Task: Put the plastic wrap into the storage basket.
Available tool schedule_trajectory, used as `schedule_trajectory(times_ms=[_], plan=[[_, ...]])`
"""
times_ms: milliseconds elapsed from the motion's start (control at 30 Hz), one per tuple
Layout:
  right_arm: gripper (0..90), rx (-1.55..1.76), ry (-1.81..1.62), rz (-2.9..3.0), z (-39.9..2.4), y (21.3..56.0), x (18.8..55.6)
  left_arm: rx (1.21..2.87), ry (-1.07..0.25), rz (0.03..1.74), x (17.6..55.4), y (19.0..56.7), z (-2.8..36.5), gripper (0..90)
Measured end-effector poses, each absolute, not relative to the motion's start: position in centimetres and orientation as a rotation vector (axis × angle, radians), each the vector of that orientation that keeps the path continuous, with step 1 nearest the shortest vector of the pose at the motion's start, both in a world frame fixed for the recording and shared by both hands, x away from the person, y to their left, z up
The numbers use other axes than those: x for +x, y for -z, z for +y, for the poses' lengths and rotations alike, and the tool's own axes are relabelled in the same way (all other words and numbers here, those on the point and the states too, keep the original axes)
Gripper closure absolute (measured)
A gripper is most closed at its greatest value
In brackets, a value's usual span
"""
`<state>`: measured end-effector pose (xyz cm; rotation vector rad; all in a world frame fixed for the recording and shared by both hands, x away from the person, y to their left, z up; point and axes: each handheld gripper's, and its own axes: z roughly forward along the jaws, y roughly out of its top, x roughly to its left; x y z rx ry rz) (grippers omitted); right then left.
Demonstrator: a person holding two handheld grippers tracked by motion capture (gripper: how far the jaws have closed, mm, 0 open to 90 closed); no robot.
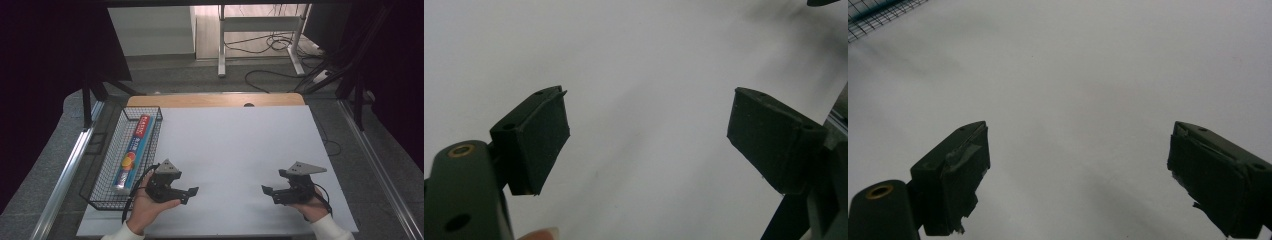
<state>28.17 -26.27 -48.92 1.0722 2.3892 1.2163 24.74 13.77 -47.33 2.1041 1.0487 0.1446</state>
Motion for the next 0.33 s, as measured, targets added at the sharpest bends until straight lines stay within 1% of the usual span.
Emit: schedule_trajectory(times_ms=[333], plan=[[10.3,1.083,-1.247,2.345,-26.83,48.49,27.97,2.090,-0.153,1.067,24.91,47.38,14.38,15.9]])
